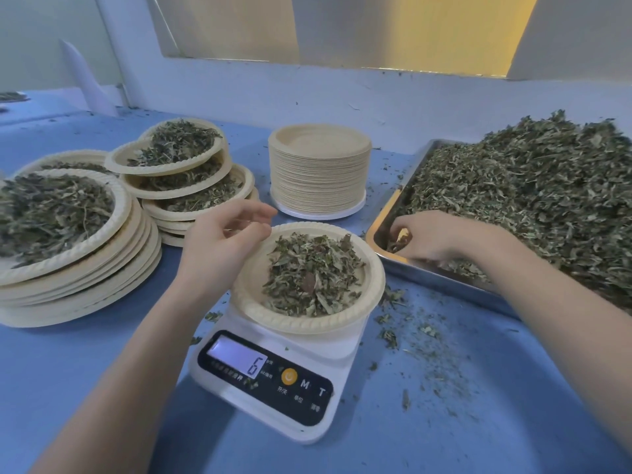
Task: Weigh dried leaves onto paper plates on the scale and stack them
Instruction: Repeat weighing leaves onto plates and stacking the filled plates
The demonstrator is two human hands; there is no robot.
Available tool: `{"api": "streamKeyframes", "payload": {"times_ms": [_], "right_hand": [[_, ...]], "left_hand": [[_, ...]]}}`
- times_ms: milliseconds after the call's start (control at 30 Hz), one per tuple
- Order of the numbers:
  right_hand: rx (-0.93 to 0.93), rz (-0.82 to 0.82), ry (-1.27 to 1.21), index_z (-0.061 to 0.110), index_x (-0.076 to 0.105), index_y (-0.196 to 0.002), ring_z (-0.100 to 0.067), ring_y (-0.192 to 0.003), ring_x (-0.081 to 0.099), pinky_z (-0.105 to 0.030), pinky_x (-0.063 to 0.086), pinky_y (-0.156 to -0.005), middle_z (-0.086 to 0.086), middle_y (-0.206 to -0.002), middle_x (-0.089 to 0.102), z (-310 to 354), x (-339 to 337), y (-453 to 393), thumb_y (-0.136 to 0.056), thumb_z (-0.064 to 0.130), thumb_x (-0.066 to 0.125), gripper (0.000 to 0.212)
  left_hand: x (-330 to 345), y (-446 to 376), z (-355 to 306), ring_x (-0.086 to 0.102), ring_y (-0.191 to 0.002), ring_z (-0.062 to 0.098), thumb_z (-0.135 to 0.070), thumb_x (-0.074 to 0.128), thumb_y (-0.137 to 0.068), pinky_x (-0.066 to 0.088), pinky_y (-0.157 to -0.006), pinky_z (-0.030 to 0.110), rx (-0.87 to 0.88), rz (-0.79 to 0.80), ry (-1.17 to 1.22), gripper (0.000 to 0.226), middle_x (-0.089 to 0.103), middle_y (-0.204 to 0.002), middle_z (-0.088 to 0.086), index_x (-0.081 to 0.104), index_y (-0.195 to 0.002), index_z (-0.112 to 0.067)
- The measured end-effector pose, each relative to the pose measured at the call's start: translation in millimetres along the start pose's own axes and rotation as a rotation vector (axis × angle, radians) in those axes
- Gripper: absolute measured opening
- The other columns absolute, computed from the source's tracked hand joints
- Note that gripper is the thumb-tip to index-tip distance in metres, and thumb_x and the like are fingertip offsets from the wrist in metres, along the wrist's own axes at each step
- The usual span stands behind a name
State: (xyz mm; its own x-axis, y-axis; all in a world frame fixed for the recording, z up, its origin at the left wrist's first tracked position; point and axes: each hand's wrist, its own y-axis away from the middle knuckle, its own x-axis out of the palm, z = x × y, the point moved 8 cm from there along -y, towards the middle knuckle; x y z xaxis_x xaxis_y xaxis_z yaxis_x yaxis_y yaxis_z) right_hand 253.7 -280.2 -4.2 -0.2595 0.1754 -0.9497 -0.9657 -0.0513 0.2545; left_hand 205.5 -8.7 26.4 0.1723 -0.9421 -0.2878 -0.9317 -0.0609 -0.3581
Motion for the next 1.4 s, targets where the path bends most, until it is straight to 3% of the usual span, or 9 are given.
{"api": "streamKeyframes", "payload": {"times_ms": [100,233,367,467,533,667,933,1133,1400], "right_hand": [[-0.094,-0.119,0.027,0.021,0.057,-0.098,-0.012,-0.069,0.052,-0.016,0.038,-0.049,0.005,-0.091,0.056,11.5,-2.2,1.3,-0.087,0.021,0.060,0.012],[-0.093,-0.182,-0.345,0.014,0.067,-0.085,-0.001,-0.050,0.057,-0.009,0.040,-0.039,0.003,-0.081,0.064,2.8,-18.8,9.0,-0.081,0.008,0.065,0.007],[-0.215,-0.195,-0.569,0.013,0.067,-0.090,-0.002,-0.046,0.058,-0.012,0.043,-0.043,-0.004,-0.084,0.068,24.5,-47.0,27.3,-0.082,0.009,0.066,0.009],[-0.407,-0.082,-0.704,0.019,0.067,-0.100,-0.009,-0.066,0.069,-0.017,0.053,-0.055,-0.003,-0.093,0.070,64.7,-56.7,43.5,-0.079,0.020,0.074,0.022],[-0.476,-0.044,-0.689,0.026,0.066,-0.107,-0.014,-0.076,0.072,-0.026,0.058,-0.062,0.001,-0.099,0.069,83.5,-57.4,49.8,-0.077,0.034,0.074,0.032],[-0.427,-0.184,-0.677,0.031,0.064,-0.109,-0.014,-0.074,0.071,-0.033,0.060,-0.060,0.001,-0.099,0.069,83.1,-61.9,48.8,-0.087,0.047,0.059,0.028],[-0.367,-0.259,-0.653,0.028,0.065,-0.111,-0.009,-0.077,0.070,-0.023,0.058,-0.067,0.007,-0.097,0.070,66.7,-51.6,43.5,-0.090,0.049,0.054,0.032],[-0.382,-0.225,-0.668,0.026,0.068,-0.106,-0.009,-0.075,0.070,-0.020,0.057,-0.061,0.006,-0.095,0.072,69.4,-46.3,44.6,-0.089,0.043,0.060,0.026],[-0.425,-0.181,-0.672,0.027,0.068,-0.106,-0.005,-0.075,0.070,-0.014,0.053,-0.058,0.008,-0.094,0.072,71.4,-46.0,46.2,-0.086,0.038,0.064,0.023]], "left_hand": [[-0.7,0.2,0.3,0.059,-0.087,0.010,-0.008,0.060,-0.084,0.049,-0.086,0.033,-0.011,0.001,-0.001,0.023,0.068,-0.083,-0.013,0.072,-0.092,-0.026],[0.4,0.5,-0.6,0.058,-0.086,0.008,-0.008,0.061,-0.083,0.048,-0.084,0.029,0.001,0.005,-0.014,0.023,0.068,-0.083,-0.014,0.072,-0.091,-0.027],[0.2,0.2,0.1,0.059,-0.087,0.009,-0.009,0.061,-0.083,0.047,-0.085,0.030,0.001,0.008,-0.022,0.023,0.068,-0.083,-0.015,0.072,-0.091,-0.028],[-0.2,-0.2,0.4,0.058,-0.084,0.008,-0.019,0.062,-0.077,0.048,-0.086,0.032,-0.007,0.016,-0.014,0.019,0.067,-0.081,-0.018,0.071,-0.089,-0.031],[-1.1,-0.4,1.4,0.059,-0.085,0.008,-0.017,0.061,-0.079,0.049,-0.088,0.036,-0.015,0.015,-0.009,0.020,0.068,-0.082,-0.017,0.071,-0.089,-0.030],[-3.4,-0.8,2.0,0.061,-0.094,0.016,-0.022,0.059,-0.074,0.049,-0.093,0.042,-0.034,0.003,0.004,0.022,0.069,-0.086,-0.011,0.071,-0.090,-0.030],[-3.3,-1.8,2.1,0.061,-0.094,0.015,-0.027,0.058,-0.069,0.049,-0.093,0.042,-0.046,-0.001,-0.003,0.024,0.068,-0.082,-0.014,0.071,-0.087,-0.033],[-2.9,-3.1,4.4,0.062,-0.092,0.014,-0.027,0.058,-0.068,0.050,-0.093,0.042,-0.058,0.000,0.006,0.023,0.068,-0.081,-0.014,0.071,-0.084,-0.034],[1.2,-2.5,7.6,0.059,-0.084,0.008,-0.013,0.055,-0.073,0.048,-0.080,0.029,-0.045,0.033,0.009,0.029,0.068,-0.091,-0.009,0.071,-0.089,-0.030]]}}
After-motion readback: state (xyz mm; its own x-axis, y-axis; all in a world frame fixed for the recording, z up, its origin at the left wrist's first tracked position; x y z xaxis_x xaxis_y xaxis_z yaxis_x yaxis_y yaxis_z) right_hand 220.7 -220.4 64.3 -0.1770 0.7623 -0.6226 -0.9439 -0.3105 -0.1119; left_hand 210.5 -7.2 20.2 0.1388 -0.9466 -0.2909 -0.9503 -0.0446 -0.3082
